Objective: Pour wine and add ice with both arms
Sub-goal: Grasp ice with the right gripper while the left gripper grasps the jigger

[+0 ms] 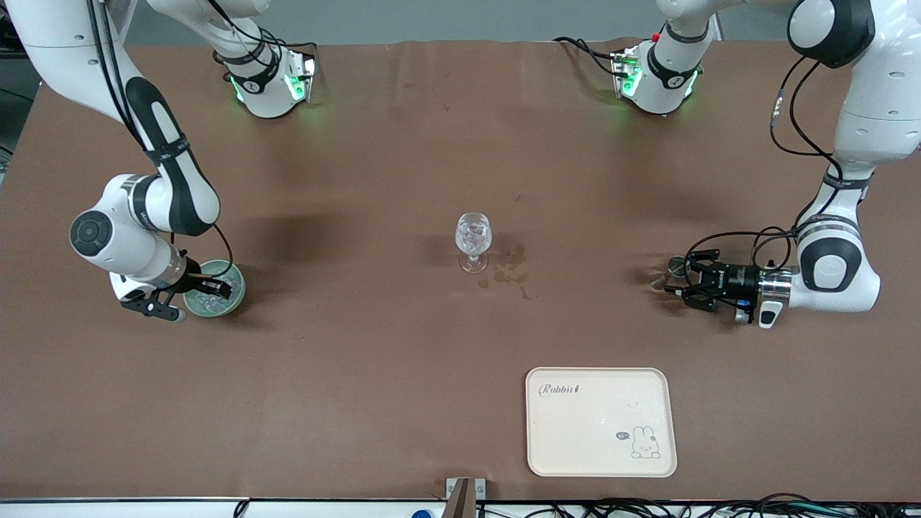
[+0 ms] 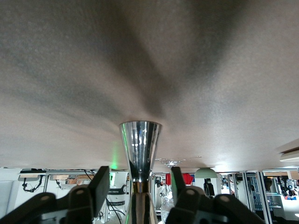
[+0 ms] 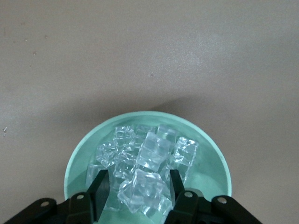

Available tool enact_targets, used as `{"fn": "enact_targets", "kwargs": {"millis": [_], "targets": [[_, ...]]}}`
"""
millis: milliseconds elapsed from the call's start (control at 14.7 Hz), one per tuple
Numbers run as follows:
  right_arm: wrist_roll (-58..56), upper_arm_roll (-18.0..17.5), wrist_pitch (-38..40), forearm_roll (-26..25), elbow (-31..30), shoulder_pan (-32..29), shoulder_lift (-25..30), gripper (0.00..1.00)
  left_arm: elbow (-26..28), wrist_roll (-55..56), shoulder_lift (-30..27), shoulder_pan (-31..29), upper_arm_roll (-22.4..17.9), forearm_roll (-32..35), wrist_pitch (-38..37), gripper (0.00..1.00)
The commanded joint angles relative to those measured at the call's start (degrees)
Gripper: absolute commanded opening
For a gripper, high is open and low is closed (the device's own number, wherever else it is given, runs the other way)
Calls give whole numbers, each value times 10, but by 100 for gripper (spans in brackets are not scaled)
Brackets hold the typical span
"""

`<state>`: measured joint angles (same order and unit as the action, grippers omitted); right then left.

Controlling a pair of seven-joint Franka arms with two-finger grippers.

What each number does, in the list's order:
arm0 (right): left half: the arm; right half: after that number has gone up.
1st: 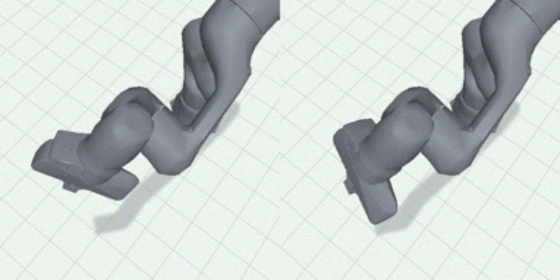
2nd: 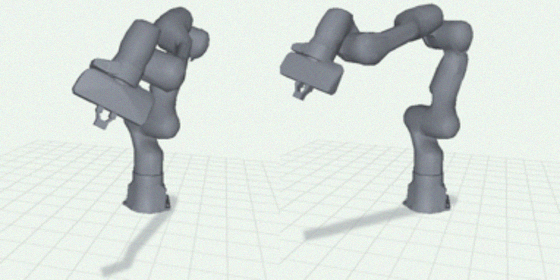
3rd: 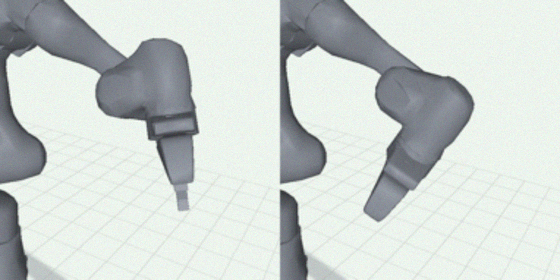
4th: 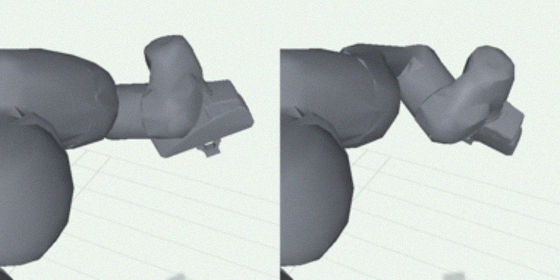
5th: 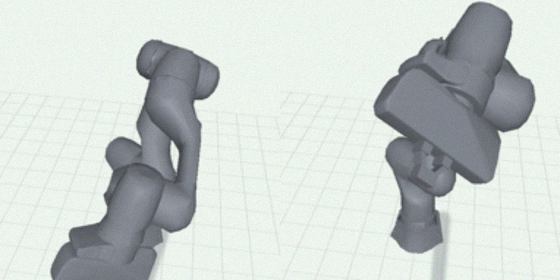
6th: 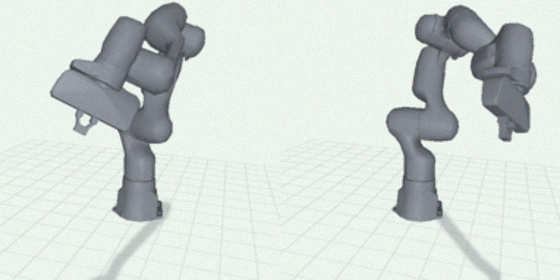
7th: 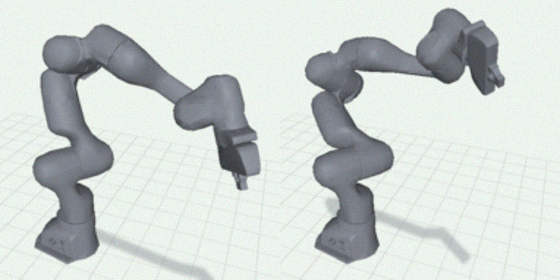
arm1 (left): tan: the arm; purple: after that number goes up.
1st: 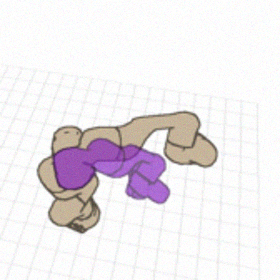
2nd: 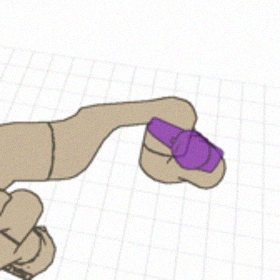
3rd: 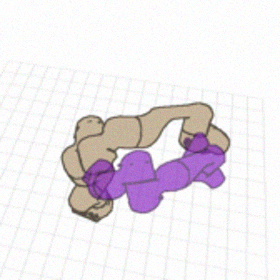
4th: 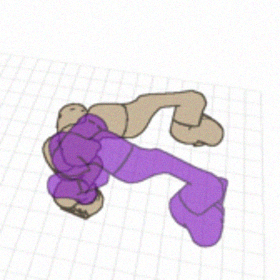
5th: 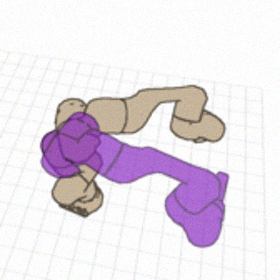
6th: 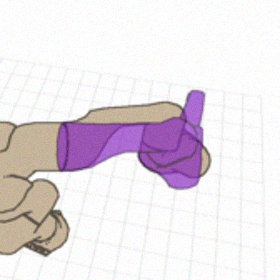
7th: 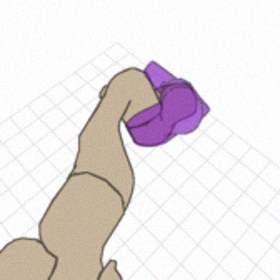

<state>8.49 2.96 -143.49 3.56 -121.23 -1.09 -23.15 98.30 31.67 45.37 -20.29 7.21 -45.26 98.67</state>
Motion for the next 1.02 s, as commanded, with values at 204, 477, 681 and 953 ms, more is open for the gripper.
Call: {"fn": "enact_targets", "kwargs": {"millis": [204,477,681,953], "targets": [[8,0,16,4,-9,2,22,56,8,-14,0,3,2,-20,1,50],[8,0,20,4,-11,1,27,51,8,-14,0,3,2,-21,0,36],[8,0,25,4,-10,0,28,34,8,-14,0,2,2,-21,0,22],[9,0,24,4,-10,-1,29,13,7,-13,0,3,2,-21,0,9]]}}
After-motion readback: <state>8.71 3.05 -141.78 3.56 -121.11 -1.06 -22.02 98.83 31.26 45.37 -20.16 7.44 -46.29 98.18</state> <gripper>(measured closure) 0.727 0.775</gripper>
